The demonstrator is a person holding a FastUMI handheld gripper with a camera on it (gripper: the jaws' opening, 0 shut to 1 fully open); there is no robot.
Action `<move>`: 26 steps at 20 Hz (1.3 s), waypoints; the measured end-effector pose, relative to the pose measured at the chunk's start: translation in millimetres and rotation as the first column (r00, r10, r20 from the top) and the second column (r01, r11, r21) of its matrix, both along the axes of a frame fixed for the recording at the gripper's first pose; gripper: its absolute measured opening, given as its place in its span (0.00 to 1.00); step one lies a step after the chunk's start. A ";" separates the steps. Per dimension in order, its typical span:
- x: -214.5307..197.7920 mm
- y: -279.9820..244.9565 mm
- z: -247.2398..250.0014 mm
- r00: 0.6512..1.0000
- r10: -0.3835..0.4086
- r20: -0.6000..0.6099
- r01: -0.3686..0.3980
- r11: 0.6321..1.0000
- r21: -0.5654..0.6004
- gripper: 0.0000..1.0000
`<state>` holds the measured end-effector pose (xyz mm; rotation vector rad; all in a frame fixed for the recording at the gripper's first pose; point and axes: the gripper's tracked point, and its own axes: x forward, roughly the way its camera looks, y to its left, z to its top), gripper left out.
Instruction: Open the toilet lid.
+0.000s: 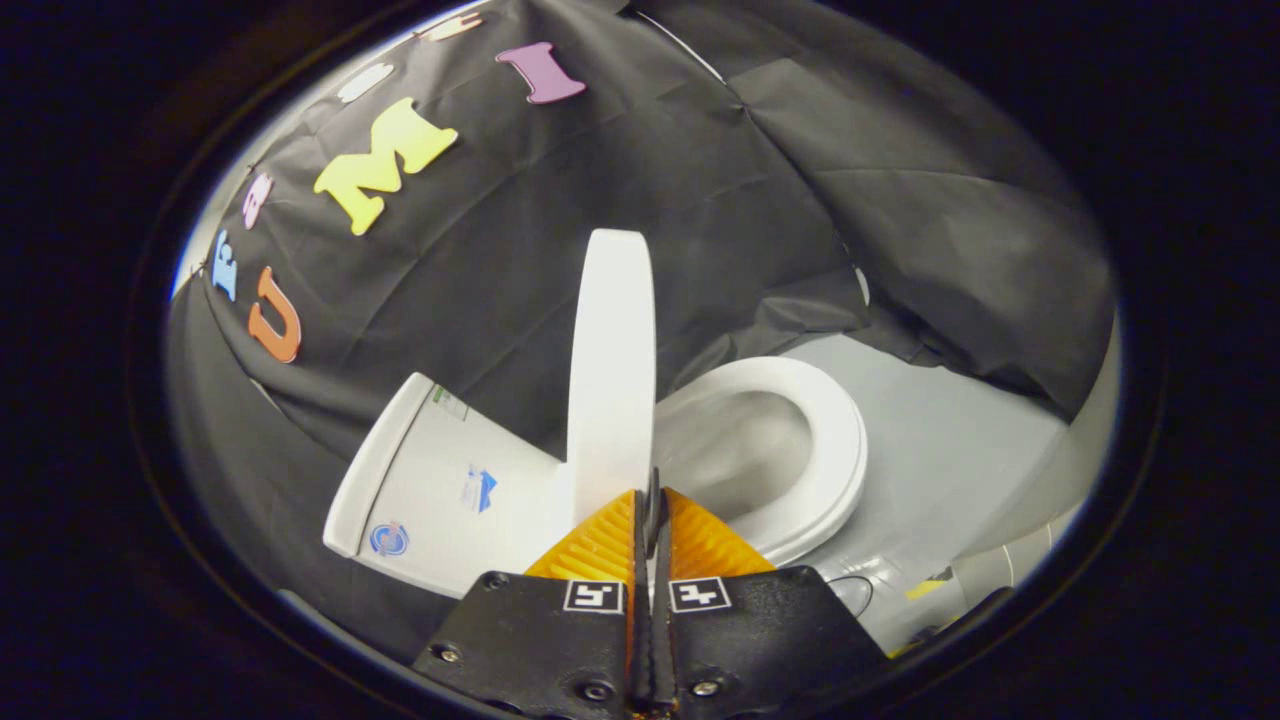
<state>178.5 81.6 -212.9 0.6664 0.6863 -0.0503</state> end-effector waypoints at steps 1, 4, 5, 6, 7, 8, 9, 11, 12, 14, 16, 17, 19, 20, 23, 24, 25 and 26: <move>0.1 5.1 3.9 1.000 0.003 0.006 -0.003 1.000 -0.012 0.04; 0.8 20.7 18.0 0.999 0.034 0.027 -0.033 0.998 -0.057 0.04; 2.0 27.2 23.3 0.999 0.042 0.034 -0.040 0.997 -0.066 0.04; 3.5 32.7 27.0 0.998 0.055 0.040 -0.052 0.995 -0.084 0.04; 3.1 38.9 30.9 0.997 0.063 0.045 -0.058 0.993 -0.098 0.04; 3.9 44.8 35.3 0.996 0.075 0.051 -0.069 0.991 -0.116 0.04; 4.1 51.9 41.0 0.995 0.086 0.058 -0.078 0.989 -0.129 0.04; 5.4 66.4 49.1 0.991 0.115 0.074 -0.102 0.981 -0.164 0.05; 5.6 74.3 53.6 0.988 0.132 0.081 -0.116 0.977 -0.178 0.05; 5.6 88.8 59.8 0.984 0.157 0.089 -0.136 0.969 -0.206 0.07; 7.7 105.1 66.7 0.978 0.183 0.098 -0.157 0.960 -0.231 0.07; 7.4 114.4 68.6 0.975 0.195 0.102 -0.165 0.955 -0.245 0.07; 6.9 129.4 73.1 0.970 0.219 0.107 -0.182 0.943 -0.279 0.07; 7.4 136.1 75.2 0.967 0.229 0.109 -0.189 0.937 -0.293 0.07; 6.4 160.4 79.0 0.956 0.268 0.115 -0.216 0.916 -0.339 0.07; 6.6 165.9 79.9 0.952 0.281 0.117 -0.225 0.908 -0.352 0.07; 6.6 172.7 80.1 0.949 0.293 0.118 -0.233 0.901 -0.365 0.07; 8.4 176.7 81.1 0.947 0.297 0.120 -0.234 0.898 -0.373 0.07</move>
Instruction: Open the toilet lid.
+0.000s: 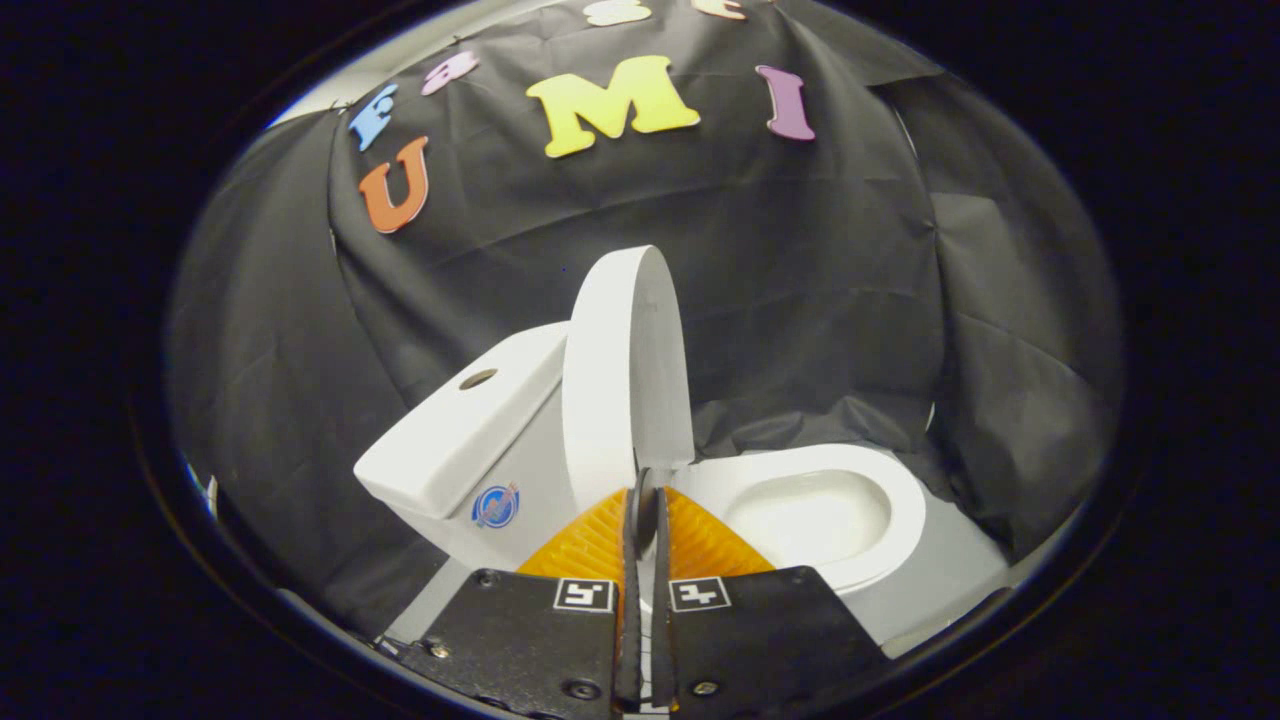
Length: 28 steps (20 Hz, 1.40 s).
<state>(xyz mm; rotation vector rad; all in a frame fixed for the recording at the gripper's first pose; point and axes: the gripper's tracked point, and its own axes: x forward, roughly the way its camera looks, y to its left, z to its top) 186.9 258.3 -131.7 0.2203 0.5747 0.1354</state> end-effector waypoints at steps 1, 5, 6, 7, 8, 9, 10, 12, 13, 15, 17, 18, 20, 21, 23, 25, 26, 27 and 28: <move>-0.9 5.2 0.3 1.000 0.006 0.000 -0.006 1.000 -0.002 0.07; -1.6 25.7 2.2 1.000 0.031 0.004 -0.031 0.999 -0.016 0.07; -0.4 29.8 2.1 0.999 0.039 0.006 -0.039 0.999 -0.027 0.07; -0.3 34.4 1.9 0.999 0.047 0.009 -0.047 0.998 -0.037 0.07; 0.5 38.2 2.0 0.999 0.053 0.012 -0.052 0.998 -0.044 0.07; 0.1 42.6 1.2 0.998 0.059 0.015 -0.058 0.997 -0.047 0.07; 0.9 46.9 1.1 0.998 0.069 0.016 -0.068 0.996 -0.052 0.07; 0.9 56.5 0.1 0.996 0.086 0.017 -0.085 0.994 -0.062 0.07; 1.2 59.4 -0.5 0.996 0.092 0.018 -0.091 0.994 -0.065 0.07; 0.7 65.2 -0.2 0.995 0.100 0.015 -0.099 0.993 -0.067 0.07; 2.0 66.1 -0.1 0.995 0.101 0.018 -0.100 0.992 -0.078 0.07; 2.6 67.4 0.2 0.995 0.103 0.017 -0.102 0.992 -0.077 0.08; 2.2 71.0 -1.0 0.994 0.111 0.014 -0.110 0.991 -0.078 0.07; 1.5 71.9 -1.1 0.993 0.116 0.014 -0.114 0.990 -0.085 0.08; 2.2 75.1 -1.5 0.992 0.122 0.013 -0.120 0.988 -0.098 0.07; 1.1 76.5 -1.8 0.992 0.126 0.011 -0.124 0.987 -0.101 0.08; 1.6 76.9 -1.4 0.992 0.128 0.011 -0.126 0.987 -0.103 0.08; 1.7 78.1 -1.8 0.992 0.130 0.010 -0.128 0.986 -0.106 0.08; 2.3 79.4 -1.8 0.991 0.132 0.009 -0.130 0.985 -0.109 0.08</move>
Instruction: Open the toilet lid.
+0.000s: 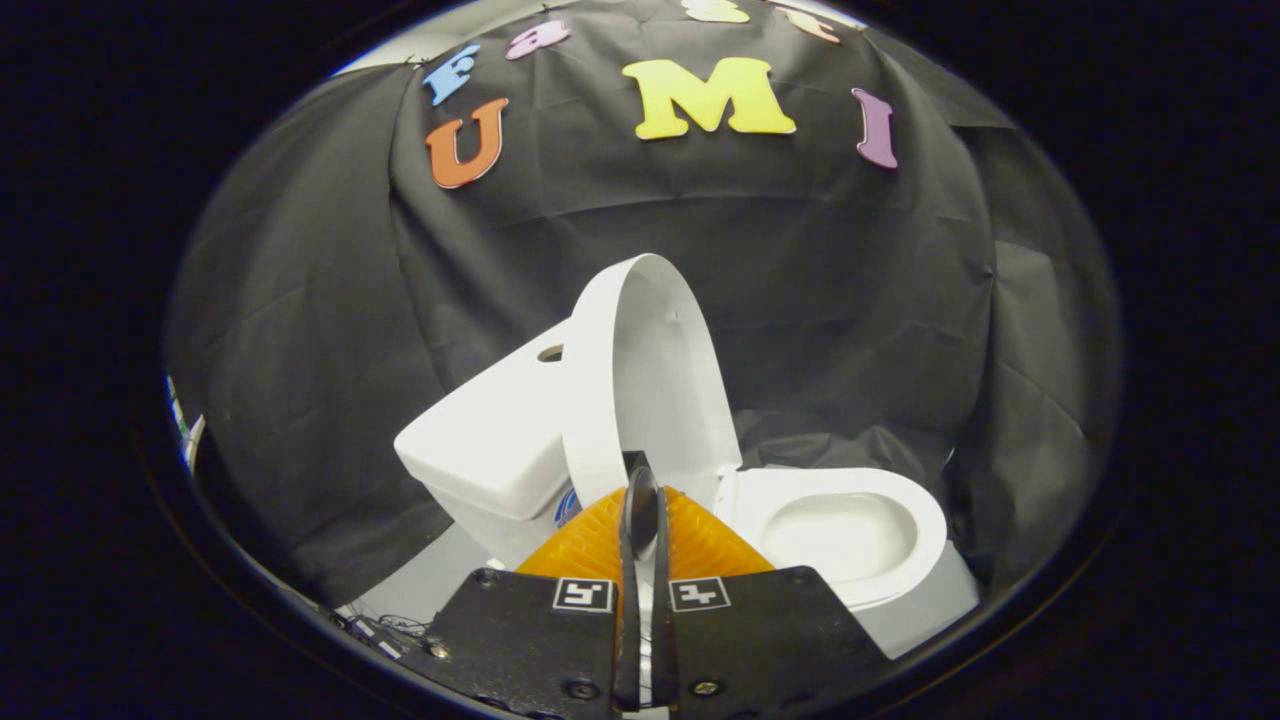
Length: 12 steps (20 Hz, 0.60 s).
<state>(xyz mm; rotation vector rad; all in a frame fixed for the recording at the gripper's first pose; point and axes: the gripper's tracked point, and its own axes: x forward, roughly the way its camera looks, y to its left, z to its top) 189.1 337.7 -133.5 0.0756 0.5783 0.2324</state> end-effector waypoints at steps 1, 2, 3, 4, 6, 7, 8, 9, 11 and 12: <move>0.3 0.1 -0.2 1.000 0.003 -0.002 -0.003 1.000 -0.003 0.08; 0.9 1.7 -0.3 1.000 0.008 -0.002 -0.008 1.000 -0.006 0.07; -0.1 3.6 -0.4 1.000 0.010 -0.003 -0.010 1.000 -0.008 0.07; -0.1 4.9 -0.6 1.000 0.012 -0.004 -0.012 1.000 -0.010 0.08; 0.9 5.9 0.0 1.000 0.012 0.000 -0.012 1.000 -0.019 0.08; 0.8 6.7 -0.4 1.000 0.012 0.001 -0.012 1.000 -0.025 0.08; 0.6 6.5 0.1 1.000 0.012 0.004 -0.012 0.999 -0.032 0.08; 1.1 7.5 -0.3 1.000 0.014 0.007 -0.014 0.999 -0.039 0.07; 0.1 7.6 -0.8 1.000 0.019 0.011 -0.018 0.998 -0.053 0.08; 0.1 6.6 -0.3 1.000 0.020 0.012 -0.019 0.998 -0.058 0.08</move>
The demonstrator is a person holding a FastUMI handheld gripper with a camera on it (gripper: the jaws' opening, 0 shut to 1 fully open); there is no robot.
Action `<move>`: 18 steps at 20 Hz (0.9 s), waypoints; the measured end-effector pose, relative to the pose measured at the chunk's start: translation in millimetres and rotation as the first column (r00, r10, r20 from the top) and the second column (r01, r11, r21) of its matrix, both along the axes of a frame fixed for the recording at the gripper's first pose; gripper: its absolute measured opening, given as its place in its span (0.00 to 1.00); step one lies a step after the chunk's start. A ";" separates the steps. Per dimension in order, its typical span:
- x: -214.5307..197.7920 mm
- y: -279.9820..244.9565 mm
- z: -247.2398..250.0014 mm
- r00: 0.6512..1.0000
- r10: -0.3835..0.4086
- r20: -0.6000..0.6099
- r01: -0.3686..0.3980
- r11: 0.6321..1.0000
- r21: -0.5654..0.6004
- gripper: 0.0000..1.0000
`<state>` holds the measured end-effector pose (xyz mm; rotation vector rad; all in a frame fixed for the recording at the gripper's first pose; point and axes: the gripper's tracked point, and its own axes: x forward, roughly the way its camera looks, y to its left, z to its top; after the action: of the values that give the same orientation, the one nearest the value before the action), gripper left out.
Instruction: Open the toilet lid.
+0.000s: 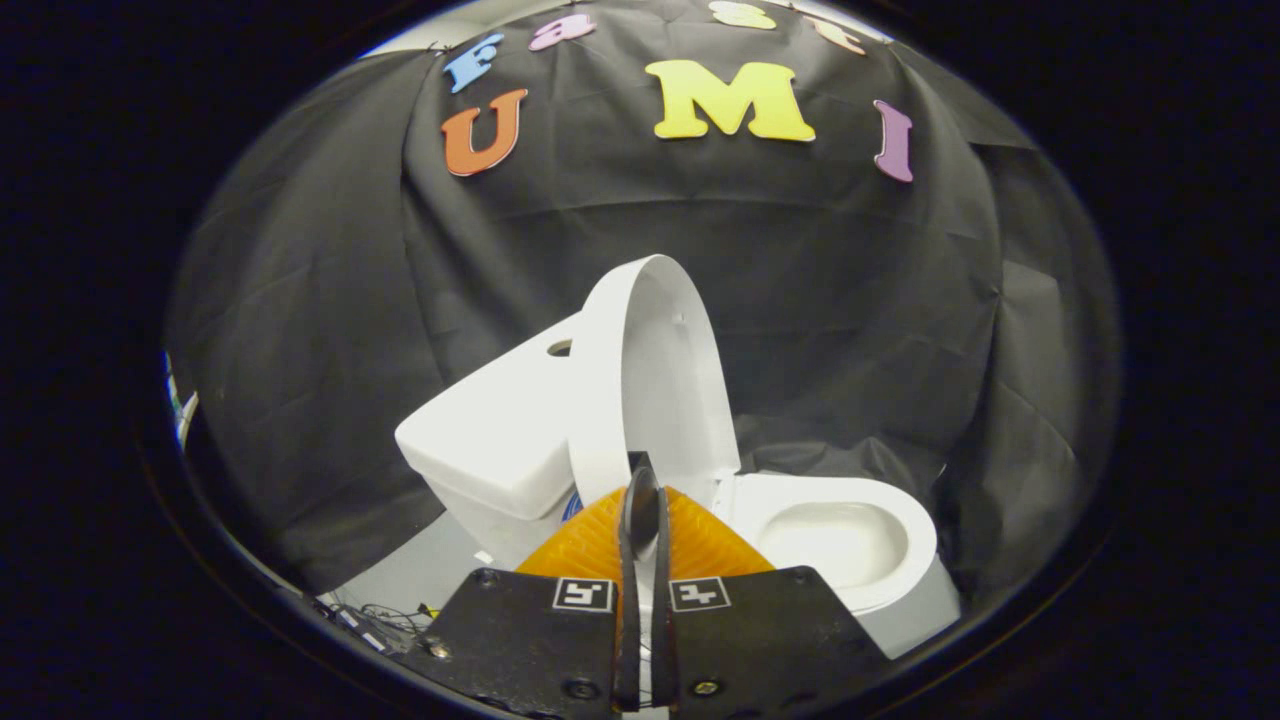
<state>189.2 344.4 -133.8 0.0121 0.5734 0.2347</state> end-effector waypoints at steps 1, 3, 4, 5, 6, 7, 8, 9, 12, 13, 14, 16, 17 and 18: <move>0.1 0.4 -0.3 1.000 0.001 0.001 -0.001 1.000 -0.006 0.08; 0.3 0.2 -0.9 1.000 -0.006 0.002 0.006 1.000 -0.014 0.08; 0.6 -0.3 -0.5 1.000 -0.011 0.001 0.011 1.000 -0.017 0.08; 1.1 -0.5 -0.3 1.000 -0.015 -0.001 0.015 1.000 -0.023 0.08; 0.5 -0.2 -0.1 1.000 -0.015 -0.004 0.015 0.999 -0.028 0.10; -0.4 -0.9 -1.7 1.000 -0.012 -0.013 0.012 0.999 -0.033 0.11; -1.0 -0.1 -3.4 1.000 -0.007 -0.024 0.006 1.000 -0.030 0.18; -5.2 3.3 -7.8 0.999 -0.001 -0.045 0.000 1.000 -0.019 0.21; -5.6 -11.6 -8.5 0.997 -0.042 -0.067 0.044 0.999 0.020 0.48; -5.8 -16.7 -5.7 0.997 -0.049 -0.065 0.051 0.998 0.033 0.54; -6.1 -21.1 -4.3 0.997 -0.054 -0.062 0.056 0.998 0.041 0.64; -7.3 -30.2 -1.5 0.997 -0.046 -0.065 0.050 0.997 0.055 0.85; -10.3 -35.2 1.7 0.997 -0.040 -0.062 0.044 0.997 0.059 0.91; -12.7 -37.0 2.7 0.998 -0.027 -0.059 0.031 0.997 0.066 0.97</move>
<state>176.5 307.4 -131.1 0.0922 0.6226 0.2257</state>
